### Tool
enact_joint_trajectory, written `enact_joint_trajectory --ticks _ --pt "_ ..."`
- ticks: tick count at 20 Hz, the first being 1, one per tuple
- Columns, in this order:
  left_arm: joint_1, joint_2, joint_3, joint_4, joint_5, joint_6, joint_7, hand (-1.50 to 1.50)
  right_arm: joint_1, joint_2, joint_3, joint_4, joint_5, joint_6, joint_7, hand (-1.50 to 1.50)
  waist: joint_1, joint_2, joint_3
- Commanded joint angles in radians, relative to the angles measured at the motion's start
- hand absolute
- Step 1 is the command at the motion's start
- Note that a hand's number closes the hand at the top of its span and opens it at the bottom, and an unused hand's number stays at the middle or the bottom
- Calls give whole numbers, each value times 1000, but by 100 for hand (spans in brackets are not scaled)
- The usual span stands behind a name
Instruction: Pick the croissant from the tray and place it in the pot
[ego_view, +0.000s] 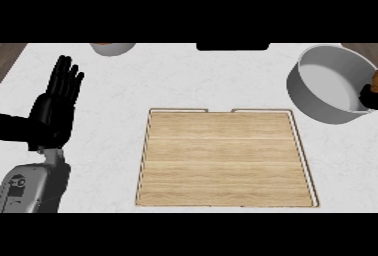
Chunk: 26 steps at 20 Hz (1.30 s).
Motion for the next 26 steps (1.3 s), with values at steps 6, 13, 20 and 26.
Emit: enact_joint_trajectory --ticks 6,13,20,26 --pt "1 -21 4 25 -20 -6 -35 0 -76 -80 -103 363 -93 -115 -205 150 11 3 0" --pt "-67 17 56 75 32 -46 -12 0 -100 14 -188 524 -307 -89 -294 -150 10 6 1" --pt "14 -4 35 34 22 -61 -41 0 -110 11 -195 613 -386 -165 -563 -150 12 2 0" --pt "56 16 43 12 13 -73 -55 0 -143 26 -309 537 -569 -189 -643 -150 6 -1 0"
